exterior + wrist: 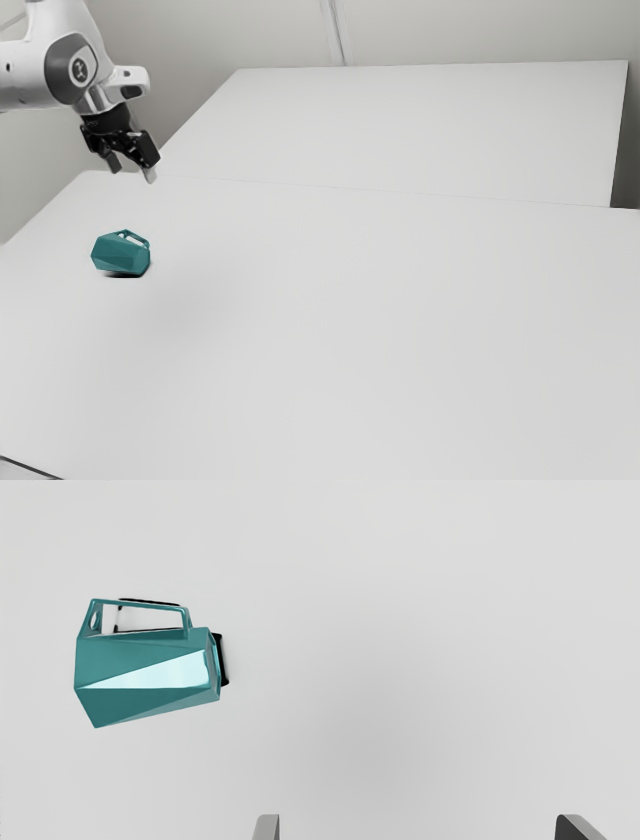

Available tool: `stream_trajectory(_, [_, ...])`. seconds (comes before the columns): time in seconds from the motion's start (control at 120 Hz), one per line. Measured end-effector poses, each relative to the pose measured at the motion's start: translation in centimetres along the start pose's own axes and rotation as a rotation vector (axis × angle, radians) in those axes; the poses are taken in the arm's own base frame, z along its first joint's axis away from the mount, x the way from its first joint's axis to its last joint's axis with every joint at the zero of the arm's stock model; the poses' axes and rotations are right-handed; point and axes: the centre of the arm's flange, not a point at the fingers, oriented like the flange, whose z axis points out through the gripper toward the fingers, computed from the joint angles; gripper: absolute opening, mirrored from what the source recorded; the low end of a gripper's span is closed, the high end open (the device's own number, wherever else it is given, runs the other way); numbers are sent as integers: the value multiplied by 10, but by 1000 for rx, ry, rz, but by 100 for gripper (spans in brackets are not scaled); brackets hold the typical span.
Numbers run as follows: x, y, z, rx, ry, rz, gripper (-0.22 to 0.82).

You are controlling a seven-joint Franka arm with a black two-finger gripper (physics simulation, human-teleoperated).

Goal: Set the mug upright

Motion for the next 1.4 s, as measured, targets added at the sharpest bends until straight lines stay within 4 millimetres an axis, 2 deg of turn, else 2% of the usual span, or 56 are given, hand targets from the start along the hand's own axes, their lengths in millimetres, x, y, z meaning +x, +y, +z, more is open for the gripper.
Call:
stream_trajectory(0.1, [0,-6,-3,5,22,-17,60])
stream_trajectory(0.158, [-3,-20,-7,7,41,-43,60])
stream_trajectory(0.192, [-7,-38,-8,-1,52,-75,60])
stream_trajectory(0.283, [-33,-106,8,-38,61,-193,60])
stream_trajectory(0.333, [-38,-133,15,-46,67,-223,60])
stream_trajectory(0.442, [-41,-188,53,-98,73,-268,60])
stream_trajectory(0.508, [-39,-215,77,-128,81,-271,60])
stream_trajectory(0.592, [-36,-245,105,-169,105,-257,60])
stream_trajectory(0.708, [-43,-278,146,-249,141,-236,60])
stream_trajectory(0.792, [-45,-291,170,-295,165,-211,60])
stream_trajectory(0.917, [-51,-300,203,-373,192,-178,60])
stream_trajectory(1.05, [-54,-304,227,-447,232,-143,60])
stream_trajectory(1.242, [-58,-308,245,-528,279,-94,60])
stream_trajectory(1.4, [-57,-301,271,-609,296,-73,60])
